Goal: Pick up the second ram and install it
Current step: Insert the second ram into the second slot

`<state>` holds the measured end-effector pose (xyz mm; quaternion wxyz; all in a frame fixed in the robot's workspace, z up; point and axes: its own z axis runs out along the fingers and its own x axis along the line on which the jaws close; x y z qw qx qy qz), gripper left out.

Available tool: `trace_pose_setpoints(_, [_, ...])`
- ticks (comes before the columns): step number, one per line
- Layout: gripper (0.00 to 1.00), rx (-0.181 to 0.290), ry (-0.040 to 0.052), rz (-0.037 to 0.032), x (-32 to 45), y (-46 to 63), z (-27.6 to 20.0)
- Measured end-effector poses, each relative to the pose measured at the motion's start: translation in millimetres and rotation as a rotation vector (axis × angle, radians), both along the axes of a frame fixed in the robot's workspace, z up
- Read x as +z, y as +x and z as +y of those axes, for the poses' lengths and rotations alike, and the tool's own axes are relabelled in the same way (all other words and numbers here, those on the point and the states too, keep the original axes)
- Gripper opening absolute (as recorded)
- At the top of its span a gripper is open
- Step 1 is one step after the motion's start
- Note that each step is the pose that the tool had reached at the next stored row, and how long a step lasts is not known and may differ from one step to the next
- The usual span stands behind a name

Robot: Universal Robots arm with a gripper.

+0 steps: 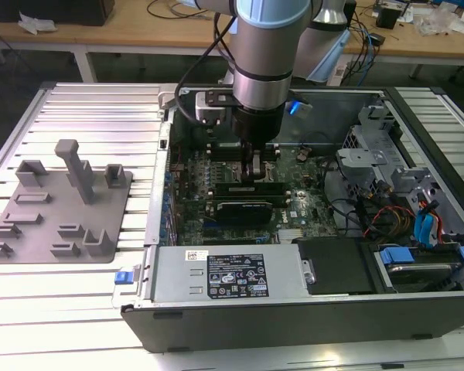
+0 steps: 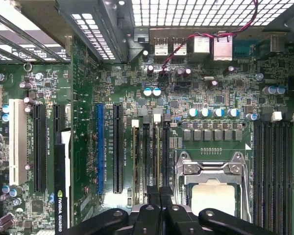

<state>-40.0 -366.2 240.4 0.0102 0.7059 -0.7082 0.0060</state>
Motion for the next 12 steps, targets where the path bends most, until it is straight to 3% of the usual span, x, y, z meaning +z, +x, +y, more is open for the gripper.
trace_pose_setpoints(12, [0.09,0.000,0.0003,0.0000,-1.6,-0.8,0.1])
